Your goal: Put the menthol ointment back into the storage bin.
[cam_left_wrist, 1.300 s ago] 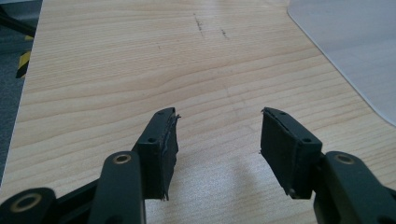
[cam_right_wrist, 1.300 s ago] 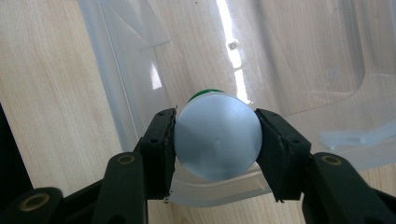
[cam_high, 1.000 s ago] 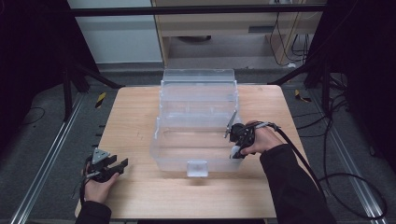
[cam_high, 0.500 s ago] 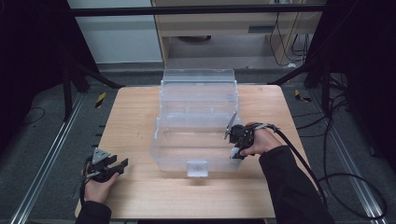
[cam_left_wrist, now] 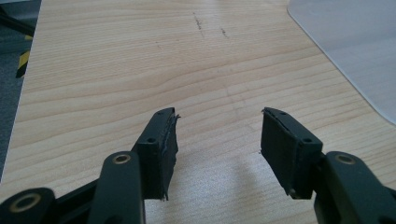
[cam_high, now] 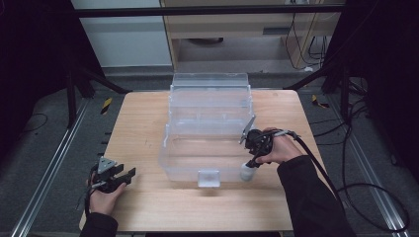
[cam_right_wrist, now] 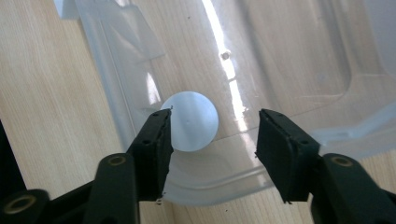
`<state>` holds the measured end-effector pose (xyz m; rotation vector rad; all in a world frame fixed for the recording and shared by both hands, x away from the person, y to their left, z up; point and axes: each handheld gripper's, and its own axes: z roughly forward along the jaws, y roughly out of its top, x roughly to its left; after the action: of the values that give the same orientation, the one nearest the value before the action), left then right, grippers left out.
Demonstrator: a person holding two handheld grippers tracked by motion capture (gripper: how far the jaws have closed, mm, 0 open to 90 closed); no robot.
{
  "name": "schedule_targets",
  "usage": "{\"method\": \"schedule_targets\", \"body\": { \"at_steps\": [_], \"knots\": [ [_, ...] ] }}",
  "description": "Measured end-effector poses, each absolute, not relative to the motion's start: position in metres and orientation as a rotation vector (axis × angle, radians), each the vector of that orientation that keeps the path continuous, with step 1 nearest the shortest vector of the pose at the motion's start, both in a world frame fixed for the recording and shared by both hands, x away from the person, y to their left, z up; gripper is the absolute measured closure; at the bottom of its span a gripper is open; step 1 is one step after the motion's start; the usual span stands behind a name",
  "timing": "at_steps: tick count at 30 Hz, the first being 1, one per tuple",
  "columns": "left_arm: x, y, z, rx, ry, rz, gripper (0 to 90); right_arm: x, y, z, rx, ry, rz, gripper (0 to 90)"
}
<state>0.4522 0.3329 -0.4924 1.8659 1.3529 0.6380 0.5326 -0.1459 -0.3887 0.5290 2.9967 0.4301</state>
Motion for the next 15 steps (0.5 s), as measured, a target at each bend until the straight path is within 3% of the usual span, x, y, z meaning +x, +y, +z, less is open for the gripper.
{"method": "schedule_targets", "body": {
  "at_steps": [15],
  "knots": [
    [0.452, 0.332, -0.492, 1.869, 1.351, 0.641, 44.9, 0.508, -0.193, -0.353, 0.719, 2.752, 0.797, 37.6]
  ]
}}
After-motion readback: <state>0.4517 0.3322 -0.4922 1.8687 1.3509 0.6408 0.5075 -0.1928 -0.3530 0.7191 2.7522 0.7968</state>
